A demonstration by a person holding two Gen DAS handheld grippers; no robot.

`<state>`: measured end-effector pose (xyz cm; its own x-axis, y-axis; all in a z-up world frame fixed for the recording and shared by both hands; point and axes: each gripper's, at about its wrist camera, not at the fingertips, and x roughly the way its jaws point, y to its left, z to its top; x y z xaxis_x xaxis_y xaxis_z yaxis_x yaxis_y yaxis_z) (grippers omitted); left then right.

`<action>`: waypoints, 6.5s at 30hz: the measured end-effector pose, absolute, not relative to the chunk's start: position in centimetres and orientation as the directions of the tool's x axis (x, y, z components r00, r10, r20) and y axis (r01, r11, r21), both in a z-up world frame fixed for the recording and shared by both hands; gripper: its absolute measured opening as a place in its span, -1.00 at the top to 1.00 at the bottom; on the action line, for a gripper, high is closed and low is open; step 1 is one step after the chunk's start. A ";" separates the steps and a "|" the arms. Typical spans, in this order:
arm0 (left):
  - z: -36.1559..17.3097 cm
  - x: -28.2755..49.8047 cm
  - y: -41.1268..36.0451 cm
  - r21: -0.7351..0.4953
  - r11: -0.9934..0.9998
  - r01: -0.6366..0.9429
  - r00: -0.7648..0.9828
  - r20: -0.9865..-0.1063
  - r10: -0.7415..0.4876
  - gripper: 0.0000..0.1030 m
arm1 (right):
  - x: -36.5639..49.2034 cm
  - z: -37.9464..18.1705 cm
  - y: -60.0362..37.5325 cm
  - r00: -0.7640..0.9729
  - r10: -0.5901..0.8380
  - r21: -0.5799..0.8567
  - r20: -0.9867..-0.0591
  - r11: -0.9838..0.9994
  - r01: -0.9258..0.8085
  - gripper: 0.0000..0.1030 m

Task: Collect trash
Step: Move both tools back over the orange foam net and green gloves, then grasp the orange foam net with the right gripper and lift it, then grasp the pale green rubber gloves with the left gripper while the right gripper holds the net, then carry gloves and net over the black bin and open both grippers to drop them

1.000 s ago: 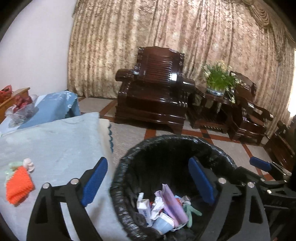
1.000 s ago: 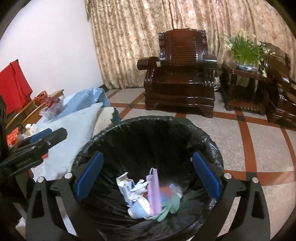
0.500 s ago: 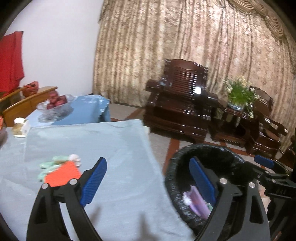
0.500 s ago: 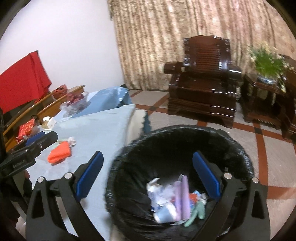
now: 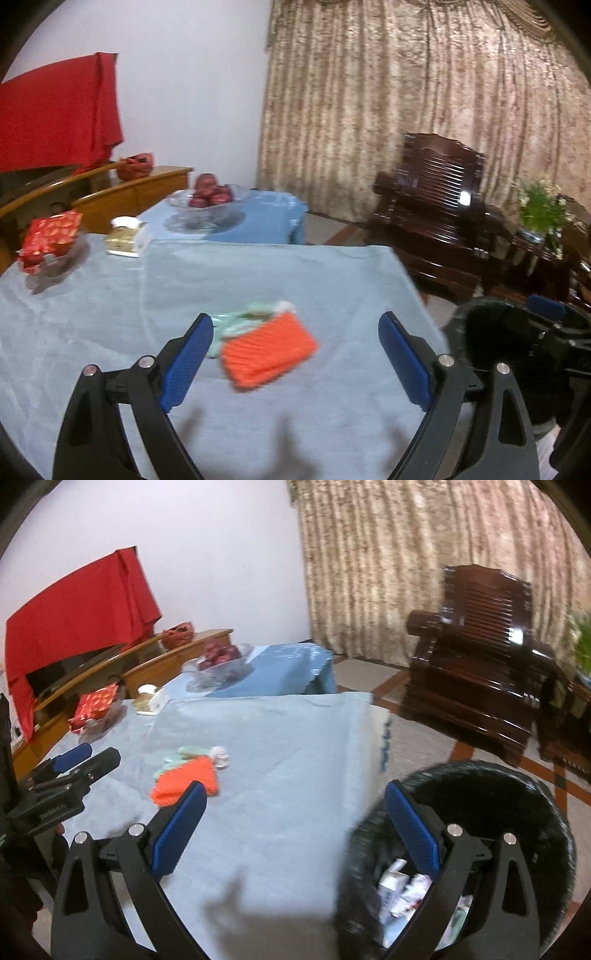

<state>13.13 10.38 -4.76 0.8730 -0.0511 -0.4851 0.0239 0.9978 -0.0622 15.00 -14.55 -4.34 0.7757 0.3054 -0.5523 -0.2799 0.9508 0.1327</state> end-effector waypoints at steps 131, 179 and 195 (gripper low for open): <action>-8.6 19.7 15.5 -0.249 0.968 0.018 0.786 -0.594 -0.168 0.82 | 24.0 -8.9 -7.8 0.639 0.430 0.242 -0.638 0.899 -0.364 0.50; -3.7 15.8 -10.9 -0.169 0.868 0.467 0.701 -0.529 -0.479 0.82 | 10.6 -2.6 -32.0 0.827 0.068 0.096 -0.557 0.995 -0.018 0.50; -6.5 17.6 -16.6 -0.157 0.830 0.535 0.626 -0.587 -0.514 0.78 | 11.3 -6.5 -36.3 0.782 -0.020 0.084 -0.623 0.992 0.091 0.44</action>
<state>17.56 -16.61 -6.50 0.6258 -0.5137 -0.5870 0.5347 0.8304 -0.1566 11.34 -36.32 -6.54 0.7823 -0.0196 -0.6226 0.0915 0.9923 0.0837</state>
